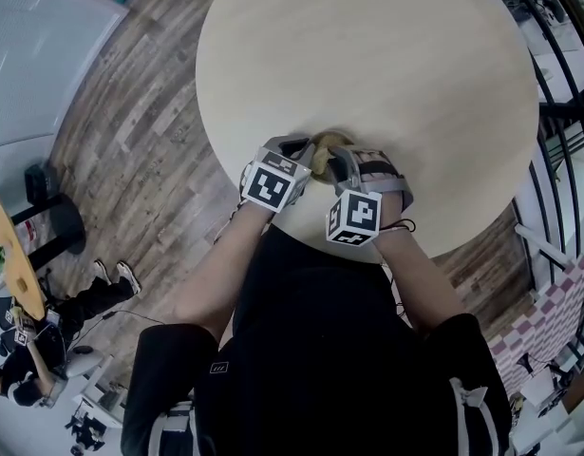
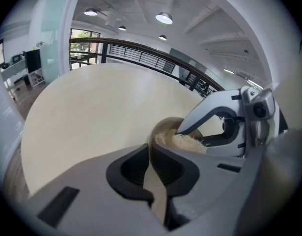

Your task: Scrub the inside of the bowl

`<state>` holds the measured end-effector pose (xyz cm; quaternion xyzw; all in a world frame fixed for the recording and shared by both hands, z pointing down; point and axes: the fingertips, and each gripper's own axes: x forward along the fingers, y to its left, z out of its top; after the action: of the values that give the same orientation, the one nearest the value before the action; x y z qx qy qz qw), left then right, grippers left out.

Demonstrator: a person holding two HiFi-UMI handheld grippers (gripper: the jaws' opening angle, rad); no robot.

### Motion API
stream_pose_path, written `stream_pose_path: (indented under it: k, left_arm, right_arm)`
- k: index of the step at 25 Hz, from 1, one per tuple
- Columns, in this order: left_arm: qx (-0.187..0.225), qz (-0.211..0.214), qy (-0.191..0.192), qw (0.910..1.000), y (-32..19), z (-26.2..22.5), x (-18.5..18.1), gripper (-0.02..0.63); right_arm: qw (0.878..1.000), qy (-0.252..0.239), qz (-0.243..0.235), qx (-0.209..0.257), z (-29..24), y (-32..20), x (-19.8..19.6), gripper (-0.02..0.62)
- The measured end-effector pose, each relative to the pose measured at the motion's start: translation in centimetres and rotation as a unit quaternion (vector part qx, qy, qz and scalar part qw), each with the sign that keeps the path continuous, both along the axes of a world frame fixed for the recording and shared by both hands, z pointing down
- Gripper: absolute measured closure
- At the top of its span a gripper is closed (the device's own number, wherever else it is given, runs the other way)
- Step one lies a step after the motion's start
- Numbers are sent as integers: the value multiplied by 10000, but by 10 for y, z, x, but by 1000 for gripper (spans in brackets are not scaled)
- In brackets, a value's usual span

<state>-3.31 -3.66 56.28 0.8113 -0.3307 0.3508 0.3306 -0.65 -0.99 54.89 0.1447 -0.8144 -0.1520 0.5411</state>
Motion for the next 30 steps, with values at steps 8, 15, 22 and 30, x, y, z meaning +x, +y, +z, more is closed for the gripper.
stream_pose_path:
  k: [8,15,22,30]
  left_arm:
    - [-37,-271,-49,9996,-4,2,0,586]
    - [-63,-233,-52,9997,1,3,1,584]
    - [-637,-937,875,9897,13,0,-1,581]
    - [-576,-1457,1063,9819,19,0,5,575]
  right_arm:
    - [9967,-197,-784,-44,-25,38,-1,522]
    - [9956,112,-732,-574,6,45,-1,522]
    - [9993,77,3,-363,16,13,21,522]
    - [9582,-1513,2027,-1337,9,-25,23,522]
